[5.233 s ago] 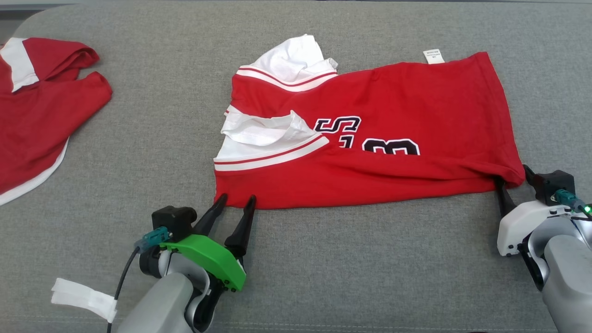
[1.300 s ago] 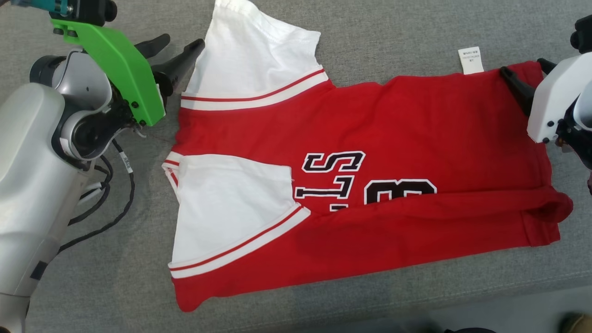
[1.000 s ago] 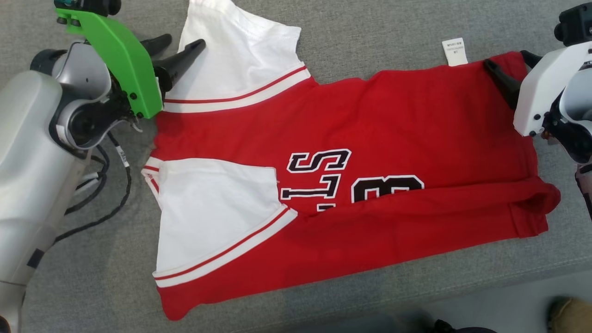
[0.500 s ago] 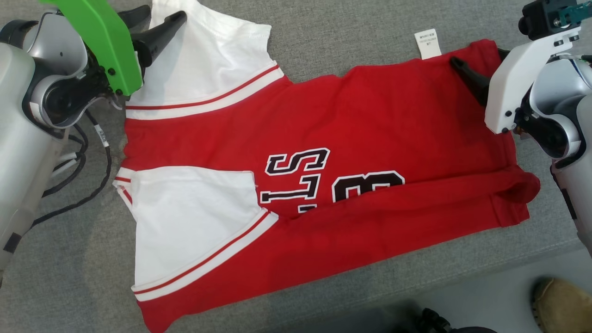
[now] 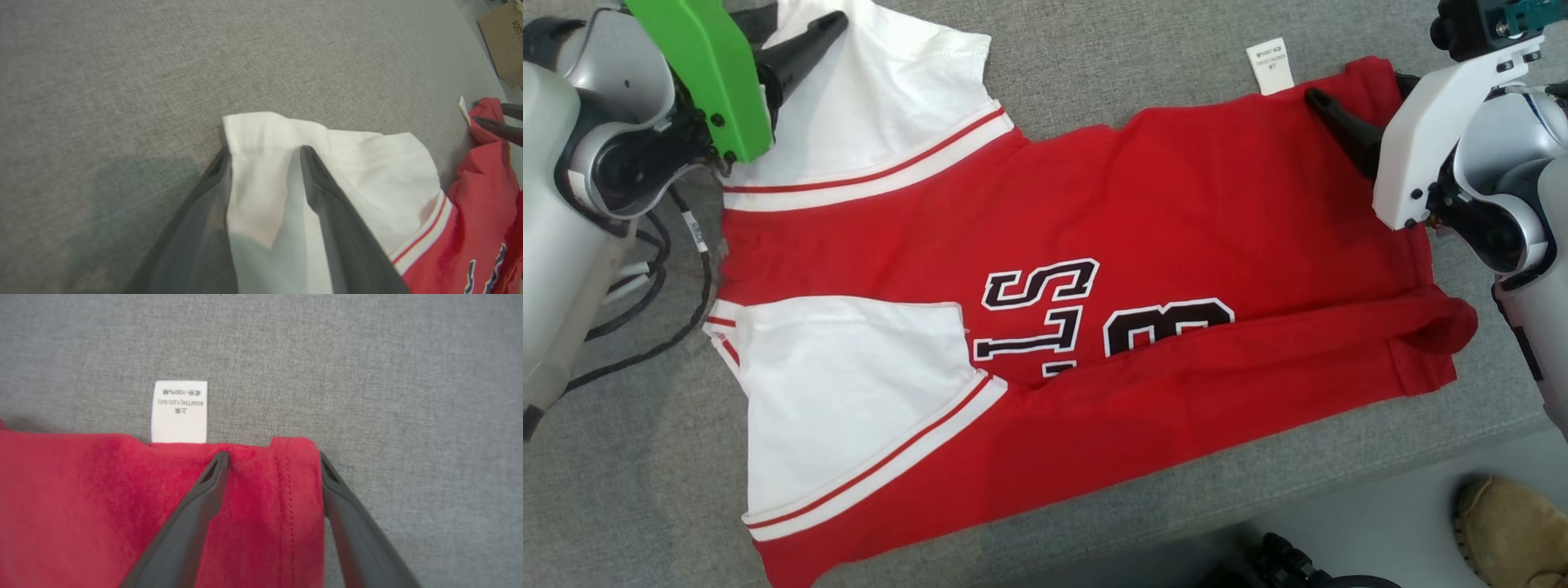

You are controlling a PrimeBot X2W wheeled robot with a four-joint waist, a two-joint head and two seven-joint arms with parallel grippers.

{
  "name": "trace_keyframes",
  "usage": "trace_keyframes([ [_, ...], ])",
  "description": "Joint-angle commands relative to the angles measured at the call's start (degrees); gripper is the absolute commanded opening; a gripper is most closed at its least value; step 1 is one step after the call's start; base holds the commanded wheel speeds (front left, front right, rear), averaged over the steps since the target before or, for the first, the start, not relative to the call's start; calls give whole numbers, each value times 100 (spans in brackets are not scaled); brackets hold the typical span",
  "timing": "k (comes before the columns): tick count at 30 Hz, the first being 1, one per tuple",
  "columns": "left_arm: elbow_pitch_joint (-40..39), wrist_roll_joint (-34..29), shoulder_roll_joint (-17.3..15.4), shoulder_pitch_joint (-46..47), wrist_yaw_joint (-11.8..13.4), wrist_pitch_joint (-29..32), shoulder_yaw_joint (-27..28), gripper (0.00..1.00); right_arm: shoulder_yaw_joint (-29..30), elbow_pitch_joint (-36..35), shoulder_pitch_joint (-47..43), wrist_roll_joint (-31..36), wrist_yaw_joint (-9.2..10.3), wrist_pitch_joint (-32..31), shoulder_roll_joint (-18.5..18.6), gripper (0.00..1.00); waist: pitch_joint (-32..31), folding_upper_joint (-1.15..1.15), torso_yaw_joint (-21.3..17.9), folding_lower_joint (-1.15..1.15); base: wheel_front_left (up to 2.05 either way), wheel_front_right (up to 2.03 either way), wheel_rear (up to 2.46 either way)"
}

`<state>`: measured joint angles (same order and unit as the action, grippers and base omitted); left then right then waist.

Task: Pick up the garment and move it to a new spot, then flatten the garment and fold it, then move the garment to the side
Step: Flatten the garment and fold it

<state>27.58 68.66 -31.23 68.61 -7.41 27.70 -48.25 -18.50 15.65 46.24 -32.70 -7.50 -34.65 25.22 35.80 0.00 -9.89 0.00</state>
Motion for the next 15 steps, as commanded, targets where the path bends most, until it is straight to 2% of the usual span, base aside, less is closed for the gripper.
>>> trace_keyframes([
  [1, -63, 106, 6, -61, -12, 74, -86, 0, -90, 106, -39, -50, 2, -10, -24, 100, -8, 0, 15, 0, 0, 0, 0],
  [2, -144, 174, -21, -84, -12, 101, -142, 0, -98, 119, -45, -60, 2, -5, -18, 84, -17, 0, 30, 0, 0, 0, 0],
  [3, -267, 218, -99, -89, -12, 87, -213, 0, -114, 155, -74, -96, 2, -42, 4, 43, -59, 0, 66, 0, 0, 0, 0],
  [4, -329, 280, -112, -97, -12, 79, -252, 0, -111, 176, -96, -111, 2, -56, 19, 18, -95, 0, 91, 0, 0, 0, 0],
  [5, -408, 350, -120, -109, -12, 60, -277, 0, -110, 192, -120, -136, 2, -63, 35, 0, -132, 0, 116, 0, 0, 0, 0],
  [15, -1205, 882, -375, -344, -12, -345, -326, 0, -28, 289, -328, -228, 5, 33, 195, 0, -577, 0, 367, 0, 0, 0, 0],
])
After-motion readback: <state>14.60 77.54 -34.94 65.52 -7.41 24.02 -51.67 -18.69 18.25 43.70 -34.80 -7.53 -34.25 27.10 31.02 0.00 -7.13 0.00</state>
